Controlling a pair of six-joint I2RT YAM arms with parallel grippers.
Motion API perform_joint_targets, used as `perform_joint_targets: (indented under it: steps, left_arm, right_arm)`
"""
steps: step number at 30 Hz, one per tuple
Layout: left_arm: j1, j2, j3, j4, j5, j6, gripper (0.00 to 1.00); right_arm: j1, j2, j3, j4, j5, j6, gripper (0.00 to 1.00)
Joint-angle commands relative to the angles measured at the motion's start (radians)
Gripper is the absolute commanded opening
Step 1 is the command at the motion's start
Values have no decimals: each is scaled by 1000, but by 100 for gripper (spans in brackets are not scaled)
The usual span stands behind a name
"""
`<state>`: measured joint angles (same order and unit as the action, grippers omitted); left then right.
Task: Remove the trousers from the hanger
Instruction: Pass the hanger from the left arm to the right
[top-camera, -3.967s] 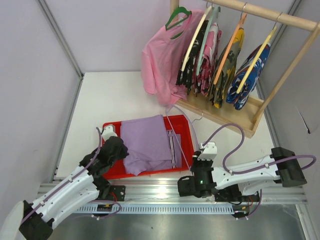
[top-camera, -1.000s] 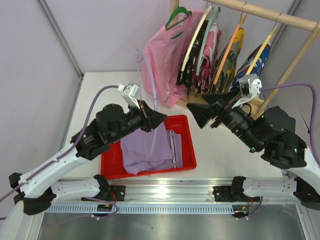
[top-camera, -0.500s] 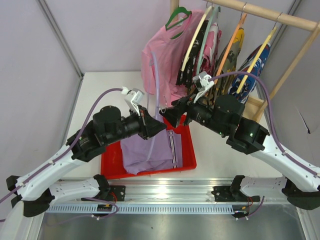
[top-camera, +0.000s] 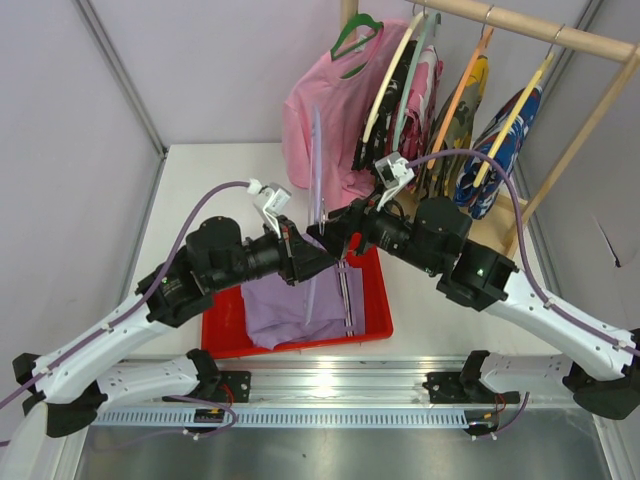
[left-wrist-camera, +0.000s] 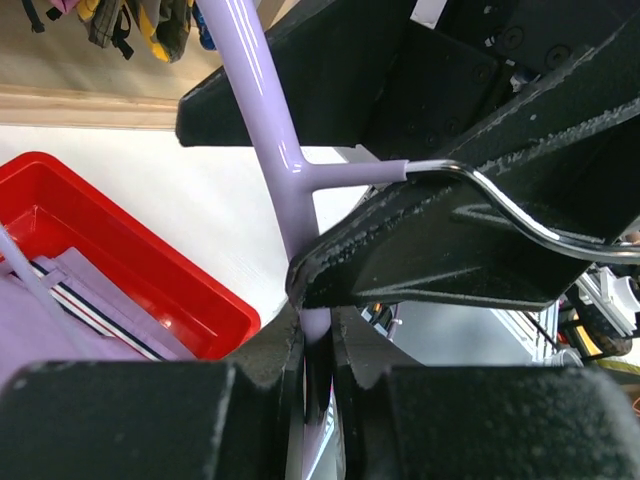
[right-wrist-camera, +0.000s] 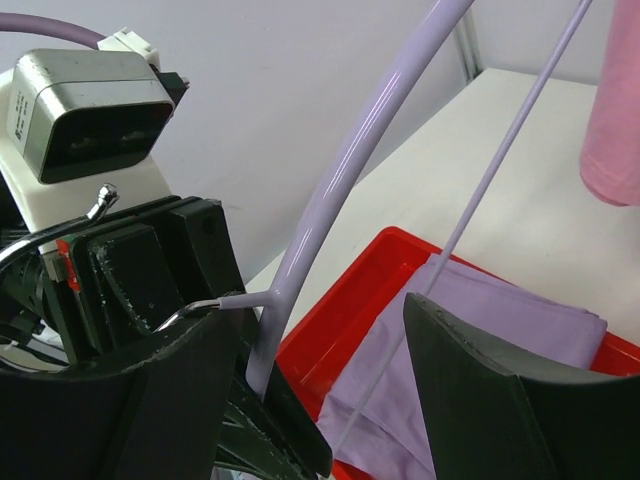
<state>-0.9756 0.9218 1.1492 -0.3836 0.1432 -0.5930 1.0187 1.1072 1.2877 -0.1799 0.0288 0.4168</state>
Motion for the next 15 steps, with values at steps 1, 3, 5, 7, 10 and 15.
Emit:
perform_joint_targets:
  steps: [1,3,5,7,10,15]
  left_arm:
    - [-2,-6,1,34,52,28,15]
    - [0,-5,-3,52,82,27,16]
    - [-2,11,-2,67,101,30,17]
    - [-2,31,0,66,117,32,18]
    - [-2,41,-2,65,114,32,18]
    - [0,20,0,26,38,32,35]
  right_arm:
    - [0,-9,-16,160,-46,17,72]
    - [1,-29,-63,215,-40,25,71]
    - [3,-36,-97,269,-29,48,65]
    - [1,-38,-113,305,-29,57,56]
    - [3,-33,-128,326,8,73,35]
    - [9,-52,-146,315,137,86,0]
